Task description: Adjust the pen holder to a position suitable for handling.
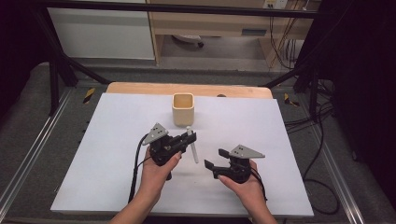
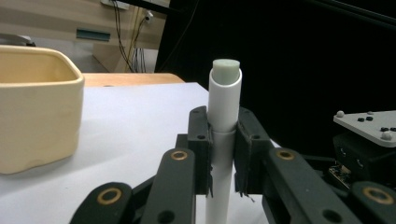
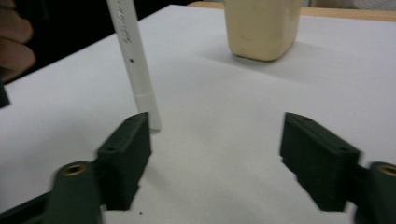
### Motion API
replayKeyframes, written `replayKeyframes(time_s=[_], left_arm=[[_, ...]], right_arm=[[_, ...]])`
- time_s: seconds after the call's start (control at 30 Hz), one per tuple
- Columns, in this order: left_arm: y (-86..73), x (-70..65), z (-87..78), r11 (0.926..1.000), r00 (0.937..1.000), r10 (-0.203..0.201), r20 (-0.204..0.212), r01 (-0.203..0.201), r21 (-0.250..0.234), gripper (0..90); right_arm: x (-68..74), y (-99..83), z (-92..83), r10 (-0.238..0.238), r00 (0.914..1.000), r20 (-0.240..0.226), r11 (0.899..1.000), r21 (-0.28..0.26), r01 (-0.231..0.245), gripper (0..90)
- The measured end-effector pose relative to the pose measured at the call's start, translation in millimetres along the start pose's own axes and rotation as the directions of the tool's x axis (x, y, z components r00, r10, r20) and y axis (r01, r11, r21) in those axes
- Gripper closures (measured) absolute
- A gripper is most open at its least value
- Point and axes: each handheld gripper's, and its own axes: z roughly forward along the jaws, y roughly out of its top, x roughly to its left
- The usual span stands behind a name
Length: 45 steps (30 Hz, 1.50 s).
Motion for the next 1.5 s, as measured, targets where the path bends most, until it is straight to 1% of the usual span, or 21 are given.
replayKeyframes(time_s=[0.1, 0.17, 0.23, 0.27, 0.33, 0.37, 0.43, 0.5, 0.6, 0.67, 0.7, 0.73, 0.77, 0.87, 0.93, 1.07, 1.1, 1.17, 1.23, 1.33, 1.5], left_arm=[[2.2, 0.9, -5.7, 0.9996, 0.9996, 0.028, -0.007, -0.028, -0.008, 78.6], [3.1, 1.6, -9.8, 0.9988, 0.9989, 0.047, -0.010, -0.047, -0.016, 78.6], [4.1, 2.0, -15.3, 0.9972, 0.9978, 0.058, -0.033, -0.060, -0.046, 78.6], [4.9, 1.6, -18.5, 0.9947, 0.9958, 0.082, -0.039, -0.085, -0.059, 78.6], [5.8, 0.8, -23.8, 0.9896, 0.9909, 0.123, -0.054, -0.127, -0.067, 78.5], [5.9, 1.7, -26.1, 0.9893, 0.9905, 0.126, -0.055, -0.130, -0.067, 78.5], [5.6, 4.5, -30.2, 0.9905, 0.9923, 0.110, -0.057, -0.114, -0.077, 78.6], [6.4, 8.1, -34.2, 0.9909, 0.9913, 0.114, -0.065, -0.118, -0.064, 78.6], [7.6, 15.6, -41.7, 0.9929, 0.9932, 0.086, -0.079, -0.092, -0.076, 78.6], [9.5, 19.4, -44.5, 0.9931, 0.9936, 0.072, -0.087, -0.079, -0.086, 78.6], [10.9, 21.3, -45.2, 0.9932, 0.9930, 0.075, -0.091, -0.083, -0.082, 78.6], [12.3, 22.0, -44.3, 0.9930, 0.9930, 0.072, -0.094, -0.080, -0.088, 78.6], [14.0, 23.0, -43.8, 0.9927, 0.9920, 0.081, -0.096, -0.089, -0.081, 78.6], [18.7, 23.6, -38.7, 0.9932, 0.9909, 0.087, -0.103, -0.094, -0.068, 78.6], [23.9, 23.1, -35.6, 0.9930, 0.9897, 0.096, -0.106, -0.102, -0.060, 78.6], [40.4, 19.0, -30.2, 0.9890, 0.9838, 0.135, -0.118, -0.141, -0.044, 78.6], [45.0, 17.8, -29.2, 0.9887, 0.9837, 0.137, -0.117, -0.143, -0.046, 78.6], [54.3, 16.7, -28.0, 0.9902, 0.9860, 0.125, -0.110, -0.131, -0.049, 78.6], [62.9, 14.8, -27.2, 0.9899, 0.9854, 0.126, -0.115, -0.132, -0.052, 78.6], [74.3, 9.2, -26.7, 0.9868, 0.9825, 0.148, -0.112, -0.155, -0.049, 78.5], [89.1, 2.8, -23.8, 0.9820, 0.9785, 0.180, -0.101, -0.184, -0.040, 78.6]], right_arm=[[0.3, 2.5, -2.9, -0.016, 0.9993, 0.035, 1.000, 0.019, 0.015, 9.0], [-1.5, 2.6, -6.1, -0.029, 0.9985, 0.047, 0.999, 0.019, 0.028, 5.5], [-4.4, -0.1, -8.7, -0.048, 0.9971, 0.059, 0.999, 0.016, 0.047, 3.5], [-5.9, -1.7, -9.8, -0.063, 0.9952, 0.075, 0.998, 0.028, 0.062, 3.7], [-8.9, -3.6, -12.3, -0.080, 0.9868, 0.141, 0.996, 0.038, 0.075, 5.3], [-10.7, -3.6, -14.3, -0.076, 0.9845, 0.158, 0.997, 0.039, 0.070, 5.2], [-14.1, -3.4, -21.2, -0.053, 0.9858, 0.159, 0.998, 0.038, 0.048, 4.6], [-17.0, -6.2, -32.6, -0.048, 0.9831, 0.177, 0.998, 0.052, 0.040, 4.1], [-23.3, -18.0, -50.8, -0.062, 0.9769, 0.205, 0.997, 0.060, 0.051, 3.6], [-28.2, -28.1, -58.6, -0.067, 0.9712, 0.229, 0.997, 0.064, 0.054, 3.8], [-30.7, -32.2, -60.3, -0.063, 0.9694, 0.237, 0.997, 0.060, 0.050, 3.9], [-33.2, -34.5, -60.4, -0.058, 0.9695, 0.238, 0.997, 0.059, 0.045, 3.9], [-35.8, -35.0, -59.1, -0.063, 0.9694, 0.238, 0.997, 0.063, 0.049, 4.0], [-42.1, -33.6, -50.8, -0.037, 0.9710, 0.236, 0.998, 0.057, 0.024, 5.1], [-43.7, -32.4, -45.5, -0.047, 0.9716, 0.232, 0.996, 0.082, 0.028, 5.6], [-37.5, -32.5, -40.7, -0.070, 0.9753, 0.209, 0.993, 0.103, 0.049, 5.2], [-35.5, -32.8, -40.6, -0.078, 0.9752, 0.207, 0.993, 0.106, 0.057, 5.1], [-32.1, -32.9, -40.9, -0.082, 0.9769, 0.197, 0.993, 0.105, 0.062, 5.0], [-30.1, -32.1, -41.3, -0.084, 0.9779, 0.192, 0.993, 0.096, 0.066, 4.8], [-29.5, -30.8, -40.9, -0.085, 0.9786, 0.187, 0.994, 0.087, 0.070, 4.8], [-29.5, -31.4, -39.2, -0.089, 0.9773, 0.192, 0.993, 0.094, 0.072, 4.8]])
